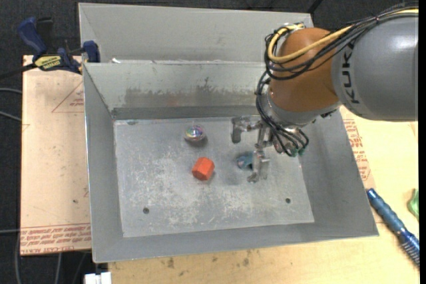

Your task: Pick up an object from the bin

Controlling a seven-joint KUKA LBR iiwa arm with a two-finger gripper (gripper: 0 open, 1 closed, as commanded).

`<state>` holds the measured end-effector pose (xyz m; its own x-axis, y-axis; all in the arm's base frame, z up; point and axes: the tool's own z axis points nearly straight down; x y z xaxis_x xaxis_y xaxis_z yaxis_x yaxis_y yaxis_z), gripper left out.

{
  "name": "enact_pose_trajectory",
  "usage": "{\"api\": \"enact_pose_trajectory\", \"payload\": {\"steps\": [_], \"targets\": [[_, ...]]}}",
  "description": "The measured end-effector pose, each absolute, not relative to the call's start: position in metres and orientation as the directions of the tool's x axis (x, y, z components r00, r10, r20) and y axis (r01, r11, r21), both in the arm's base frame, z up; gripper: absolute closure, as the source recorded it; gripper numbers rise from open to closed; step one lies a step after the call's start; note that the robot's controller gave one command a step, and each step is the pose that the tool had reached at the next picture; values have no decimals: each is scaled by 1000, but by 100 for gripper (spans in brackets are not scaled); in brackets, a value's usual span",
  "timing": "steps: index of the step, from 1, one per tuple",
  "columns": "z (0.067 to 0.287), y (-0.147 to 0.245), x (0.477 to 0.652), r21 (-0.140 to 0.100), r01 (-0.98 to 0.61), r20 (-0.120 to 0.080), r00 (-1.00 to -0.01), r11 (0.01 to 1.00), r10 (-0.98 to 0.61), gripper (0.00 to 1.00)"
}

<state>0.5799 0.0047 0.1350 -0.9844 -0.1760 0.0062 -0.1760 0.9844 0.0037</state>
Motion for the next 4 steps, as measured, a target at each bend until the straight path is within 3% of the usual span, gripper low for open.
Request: {"api": "enact_pose_trajectory", "payload": {"steps": [1, 2, 3, 4], "targets": [[72, -53, 610, 0, -450, 0, -893, 893, -450, 0], [74, -51, 611, 0, -451, -3, -892, 892, -451, 100], [74, -51, 611, 1, -451, -3, -892, 892, -451, 0], [70, -35, 581, 3, -473, 0, -881, 881, -473, 0]]}}
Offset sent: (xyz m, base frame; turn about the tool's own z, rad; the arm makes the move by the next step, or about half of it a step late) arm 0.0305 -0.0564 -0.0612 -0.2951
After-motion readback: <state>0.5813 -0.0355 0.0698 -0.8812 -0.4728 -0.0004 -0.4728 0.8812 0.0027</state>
